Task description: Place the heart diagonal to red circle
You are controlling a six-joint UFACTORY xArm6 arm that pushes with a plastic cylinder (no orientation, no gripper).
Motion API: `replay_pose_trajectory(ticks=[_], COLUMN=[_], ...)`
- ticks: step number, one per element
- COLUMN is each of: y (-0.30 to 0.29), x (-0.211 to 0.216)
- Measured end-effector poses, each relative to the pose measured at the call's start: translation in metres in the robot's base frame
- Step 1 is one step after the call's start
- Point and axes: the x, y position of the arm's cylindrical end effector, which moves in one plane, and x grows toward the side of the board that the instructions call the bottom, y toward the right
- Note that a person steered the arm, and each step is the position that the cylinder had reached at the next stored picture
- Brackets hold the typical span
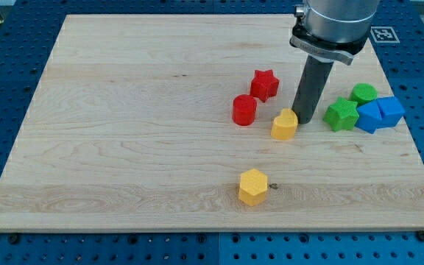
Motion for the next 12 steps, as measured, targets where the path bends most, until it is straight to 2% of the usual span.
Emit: replay_pose_trajectory(ticks=[1,2,4,6,8,12], y=[0.0,-0.005,-0.047,-0.046,-0.034,-0.032], x=[0.0,-0.023,-0.021,0.001,-0.021,0.009])
